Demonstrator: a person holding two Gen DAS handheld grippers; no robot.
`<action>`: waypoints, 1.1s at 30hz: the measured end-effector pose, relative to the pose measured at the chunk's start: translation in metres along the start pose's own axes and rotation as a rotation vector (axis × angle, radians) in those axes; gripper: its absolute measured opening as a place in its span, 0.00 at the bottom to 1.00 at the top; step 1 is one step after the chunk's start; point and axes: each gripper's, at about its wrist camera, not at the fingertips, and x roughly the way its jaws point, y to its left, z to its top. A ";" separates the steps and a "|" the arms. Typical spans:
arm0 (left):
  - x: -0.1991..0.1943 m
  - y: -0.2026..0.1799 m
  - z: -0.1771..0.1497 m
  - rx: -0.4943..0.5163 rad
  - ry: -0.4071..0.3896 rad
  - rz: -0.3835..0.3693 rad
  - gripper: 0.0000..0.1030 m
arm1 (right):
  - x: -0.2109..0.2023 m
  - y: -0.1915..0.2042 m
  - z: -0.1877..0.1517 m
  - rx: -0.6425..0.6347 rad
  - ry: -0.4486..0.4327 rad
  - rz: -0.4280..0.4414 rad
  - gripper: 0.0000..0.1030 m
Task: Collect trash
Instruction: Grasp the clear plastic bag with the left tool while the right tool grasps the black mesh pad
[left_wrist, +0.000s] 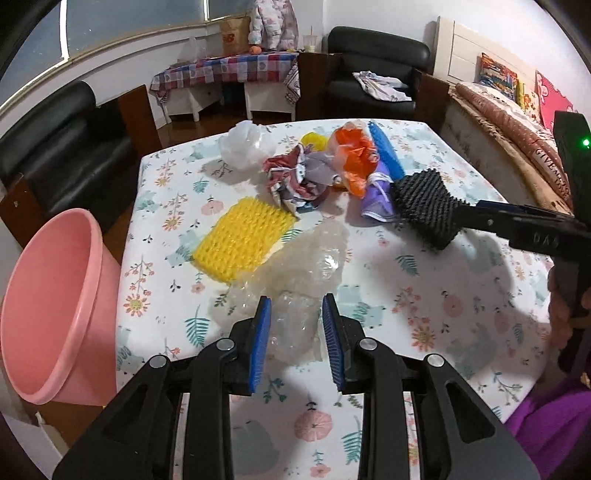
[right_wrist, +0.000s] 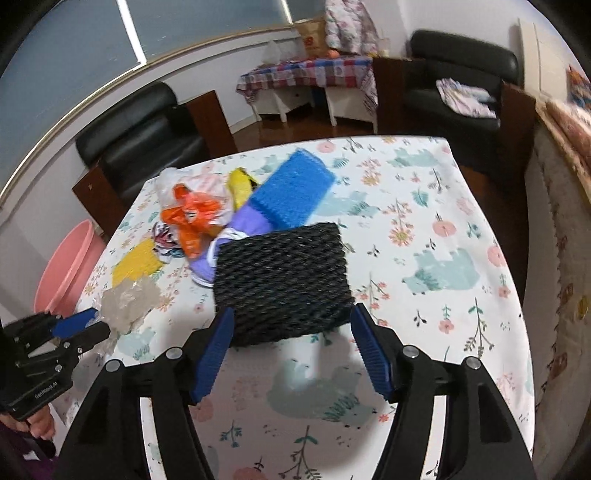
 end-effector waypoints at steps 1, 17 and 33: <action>0.000 0.001 -0.001 -0.002 0.003 -0.001 0.28 | 0.001 -0.002 0.000 0.012 0.006 0.005 0.63; -0.017 0.006 0.002 -0.009 -0.063 -0.041 0.20 | 0.023 -0.016 0.013 0.271 0.058 0.087 0.58; -0.039 0.006 0.006 -0.037 -0.111 -0.041 0.20 | -0.018 -0.032 0.028 0.107 -0.025 0.045 0.07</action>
